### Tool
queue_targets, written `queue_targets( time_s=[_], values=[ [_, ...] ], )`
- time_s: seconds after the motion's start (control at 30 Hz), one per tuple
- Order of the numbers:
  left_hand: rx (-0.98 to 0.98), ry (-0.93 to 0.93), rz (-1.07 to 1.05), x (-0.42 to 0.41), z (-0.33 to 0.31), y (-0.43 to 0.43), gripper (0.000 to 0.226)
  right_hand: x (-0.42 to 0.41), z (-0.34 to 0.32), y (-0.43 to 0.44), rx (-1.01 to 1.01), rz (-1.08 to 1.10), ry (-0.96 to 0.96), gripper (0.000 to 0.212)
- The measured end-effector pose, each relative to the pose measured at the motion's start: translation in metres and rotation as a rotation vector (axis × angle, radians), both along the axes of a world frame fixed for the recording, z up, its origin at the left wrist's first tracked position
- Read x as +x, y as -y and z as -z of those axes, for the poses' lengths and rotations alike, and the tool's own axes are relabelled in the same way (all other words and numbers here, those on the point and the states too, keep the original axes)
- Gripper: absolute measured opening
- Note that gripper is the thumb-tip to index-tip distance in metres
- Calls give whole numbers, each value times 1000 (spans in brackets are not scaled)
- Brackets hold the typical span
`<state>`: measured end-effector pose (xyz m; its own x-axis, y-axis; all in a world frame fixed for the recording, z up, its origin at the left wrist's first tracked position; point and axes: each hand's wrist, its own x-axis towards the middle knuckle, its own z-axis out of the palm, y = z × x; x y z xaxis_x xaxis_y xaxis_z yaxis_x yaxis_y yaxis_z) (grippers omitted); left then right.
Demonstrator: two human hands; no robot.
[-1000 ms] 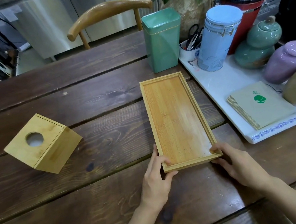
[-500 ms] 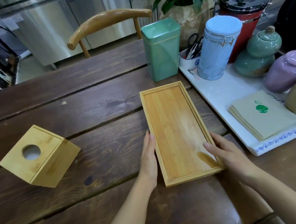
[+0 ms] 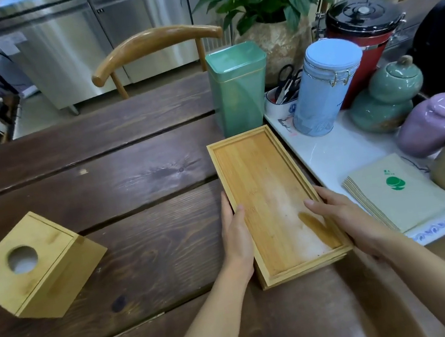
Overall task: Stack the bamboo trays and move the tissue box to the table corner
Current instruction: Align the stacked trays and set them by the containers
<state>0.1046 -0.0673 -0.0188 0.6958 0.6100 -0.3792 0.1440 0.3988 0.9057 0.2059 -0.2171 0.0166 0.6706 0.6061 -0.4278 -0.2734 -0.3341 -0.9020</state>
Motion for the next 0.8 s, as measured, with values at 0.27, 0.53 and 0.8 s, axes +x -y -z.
queue_targets(
  time_s=[0.27,0.53,0.8],
  values=[
    [-25,12,0,31,8,10,50,35,-10,6,-10,-43,72,24],
    [-10,5,-49,45,19,20,62,51,-11,1,-58,10,169,57],
    [15,-35,-32,47,18,19,64,43,-12,2,-4,8,182,29]
  ],
)
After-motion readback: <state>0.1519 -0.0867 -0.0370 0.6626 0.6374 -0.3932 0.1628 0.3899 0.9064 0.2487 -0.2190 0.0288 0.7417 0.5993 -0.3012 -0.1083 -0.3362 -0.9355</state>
